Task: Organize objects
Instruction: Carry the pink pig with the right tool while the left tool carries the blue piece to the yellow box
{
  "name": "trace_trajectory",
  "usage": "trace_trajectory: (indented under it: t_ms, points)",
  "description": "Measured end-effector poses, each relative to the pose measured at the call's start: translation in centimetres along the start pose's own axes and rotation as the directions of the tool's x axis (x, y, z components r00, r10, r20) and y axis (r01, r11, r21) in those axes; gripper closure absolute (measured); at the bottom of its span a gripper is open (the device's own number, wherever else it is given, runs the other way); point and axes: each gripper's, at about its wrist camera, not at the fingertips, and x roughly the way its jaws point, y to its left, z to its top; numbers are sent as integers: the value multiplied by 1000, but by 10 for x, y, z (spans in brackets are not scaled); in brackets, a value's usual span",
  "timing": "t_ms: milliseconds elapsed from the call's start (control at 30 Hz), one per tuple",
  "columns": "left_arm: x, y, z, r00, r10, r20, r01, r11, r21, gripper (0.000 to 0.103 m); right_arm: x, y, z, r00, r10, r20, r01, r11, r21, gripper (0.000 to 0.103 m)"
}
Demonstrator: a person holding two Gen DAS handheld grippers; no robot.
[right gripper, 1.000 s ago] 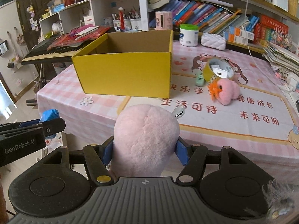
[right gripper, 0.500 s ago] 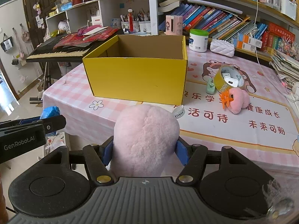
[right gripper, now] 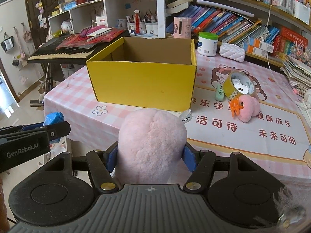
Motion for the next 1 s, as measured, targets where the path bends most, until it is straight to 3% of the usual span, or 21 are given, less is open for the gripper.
trace_trajectory:
  t_ms: [1000]
  points:
    - [25, -10, 16, 1000, 13, 4, -13, 1000, 12, 71, 23, -12, 24, 1000, 18, 18, -17, 1000, -15, 40]
